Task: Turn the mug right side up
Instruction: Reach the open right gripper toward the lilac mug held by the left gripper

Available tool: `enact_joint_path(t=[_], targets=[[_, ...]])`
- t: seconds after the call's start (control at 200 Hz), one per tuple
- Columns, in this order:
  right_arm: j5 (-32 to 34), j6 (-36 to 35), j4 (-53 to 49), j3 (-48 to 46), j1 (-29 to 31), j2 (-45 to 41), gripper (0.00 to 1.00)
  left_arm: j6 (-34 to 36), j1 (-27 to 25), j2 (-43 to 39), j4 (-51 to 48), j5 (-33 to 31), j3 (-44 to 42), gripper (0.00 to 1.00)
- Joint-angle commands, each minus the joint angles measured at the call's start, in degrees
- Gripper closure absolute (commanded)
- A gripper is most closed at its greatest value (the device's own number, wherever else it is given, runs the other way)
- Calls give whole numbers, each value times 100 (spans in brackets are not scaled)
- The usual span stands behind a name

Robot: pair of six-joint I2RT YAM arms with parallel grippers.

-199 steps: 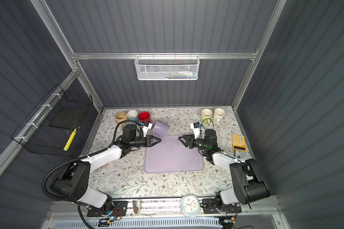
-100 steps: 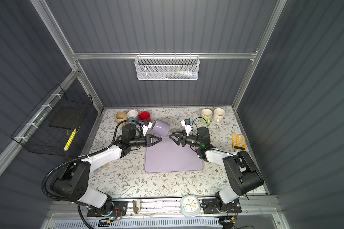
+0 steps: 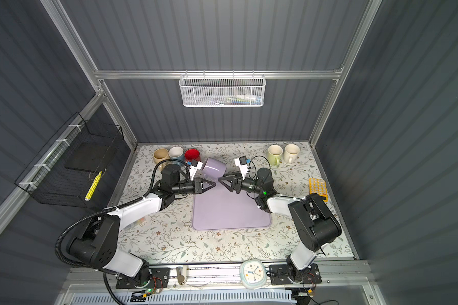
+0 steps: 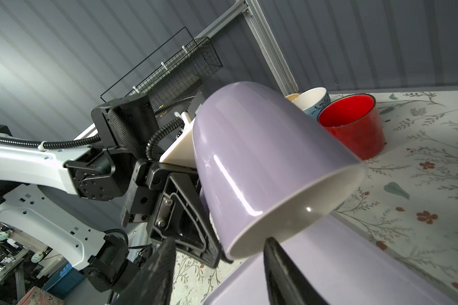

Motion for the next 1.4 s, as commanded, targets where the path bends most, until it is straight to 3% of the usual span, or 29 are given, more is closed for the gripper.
enact_joint_path(t=[0.0, 0.445, 1.396], targets=[[-48, 125, 409, 187, 19, 193, 45, -106, -54, -115, 730, 242, -23, 92], [-110, 548, 992, 581, 154, 549, 48, -282, -156, 87, 1032, 248, -13, 93], [74, 1594, 2366, 883, 231, 1121, 75, -760, -164, 385, 1825, 247, -24, 93]])
